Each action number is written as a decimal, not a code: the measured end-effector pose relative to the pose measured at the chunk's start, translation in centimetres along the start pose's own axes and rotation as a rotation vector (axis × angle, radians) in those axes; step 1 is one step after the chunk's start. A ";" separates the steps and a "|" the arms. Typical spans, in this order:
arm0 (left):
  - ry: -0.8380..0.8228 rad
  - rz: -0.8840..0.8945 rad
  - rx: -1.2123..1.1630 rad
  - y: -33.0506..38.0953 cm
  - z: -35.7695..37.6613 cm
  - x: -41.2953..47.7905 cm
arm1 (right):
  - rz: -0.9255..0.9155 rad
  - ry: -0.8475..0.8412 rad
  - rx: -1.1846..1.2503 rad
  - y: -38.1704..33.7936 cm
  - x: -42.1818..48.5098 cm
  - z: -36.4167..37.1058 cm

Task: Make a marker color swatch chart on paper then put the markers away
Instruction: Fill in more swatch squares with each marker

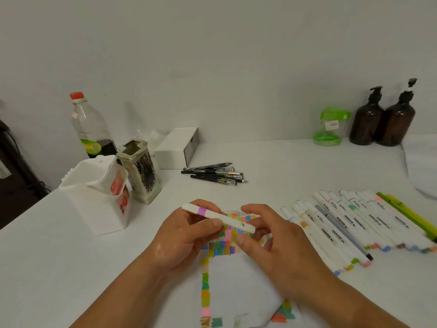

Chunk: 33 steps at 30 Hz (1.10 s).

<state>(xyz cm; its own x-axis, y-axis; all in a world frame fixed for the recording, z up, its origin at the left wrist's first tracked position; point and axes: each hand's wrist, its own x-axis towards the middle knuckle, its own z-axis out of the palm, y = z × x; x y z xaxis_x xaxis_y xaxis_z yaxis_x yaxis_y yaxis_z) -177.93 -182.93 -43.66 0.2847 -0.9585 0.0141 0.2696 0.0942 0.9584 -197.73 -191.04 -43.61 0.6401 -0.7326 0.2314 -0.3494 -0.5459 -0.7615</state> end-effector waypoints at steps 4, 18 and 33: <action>-0.106 0.043 0.103 -0.1 0.3 -0.1 | 0.006 0.043 0.299 -0.2 0.5 0.1; -0.248 0.241 1.026 0.5 1.5 -1.4 | -0.050 0.089 0.579 -0.1 0.6 -0.8; -0.224 0.129 1.464 -1.1 1.1 -0.4 | 0.140 0.112 0.742 0.0 0.5 0.3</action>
<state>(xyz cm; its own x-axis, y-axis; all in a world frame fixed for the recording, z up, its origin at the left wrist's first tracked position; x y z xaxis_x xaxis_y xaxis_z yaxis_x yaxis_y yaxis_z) -179.32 -182.93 -44.41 0.0539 -0.9981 0.0315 -0.9265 -0.0382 0.3742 -197.21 -191.34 -43.66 0.5368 -0.8333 0.1326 0.1542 -0.0576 -0.9864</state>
